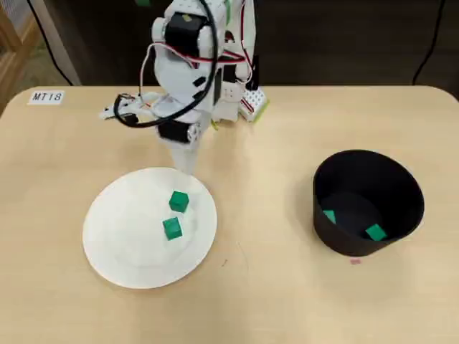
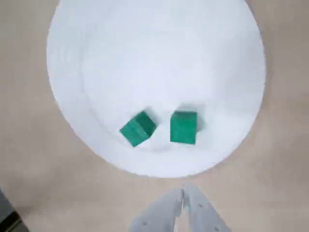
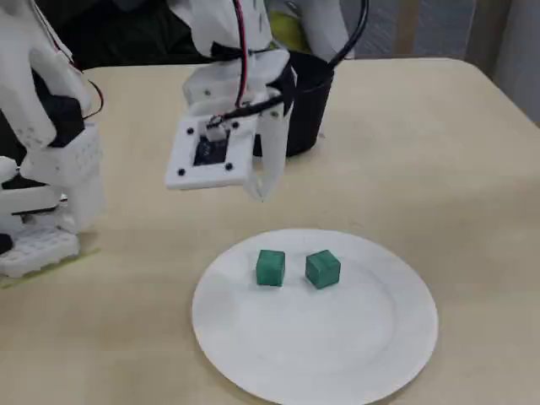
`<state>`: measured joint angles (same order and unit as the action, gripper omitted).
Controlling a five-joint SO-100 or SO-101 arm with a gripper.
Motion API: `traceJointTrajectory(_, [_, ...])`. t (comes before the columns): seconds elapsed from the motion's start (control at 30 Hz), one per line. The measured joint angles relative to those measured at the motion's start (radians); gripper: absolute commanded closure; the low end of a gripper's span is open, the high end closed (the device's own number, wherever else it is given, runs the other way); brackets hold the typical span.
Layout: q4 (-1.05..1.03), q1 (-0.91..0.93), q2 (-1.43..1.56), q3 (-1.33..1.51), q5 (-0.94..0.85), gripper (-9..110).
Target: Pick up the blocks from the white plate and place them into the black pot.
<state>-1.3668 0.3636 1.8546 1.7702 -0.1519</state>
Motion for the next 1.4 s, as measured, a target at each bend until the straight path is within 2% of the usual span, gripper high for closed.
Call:
traceJointTrajectory(0.3, [0.011, 0.037, -0.176, -0.091, -0.261, 104])
traceJointTrajectory(0.57, [-0.143, 0.035, -0.413, -0.350, -0.434, 104])
traceJointTrajectory(0.7, [-0.144, 0.037, -0.454, -0.396, -0.463, 103])
traceJointTrajectory(0.9, [-0.126, 0.037, -0.494, -0.399, -0.476, 84])
traceJointTrajectory(1.13, [-0.057, 0.031, -0.540, -0.402, -0.453, 76])
traceJointTrajectory(1.4, [-0.038, 0.021, -0.611, -0.462, -0.459, 75])
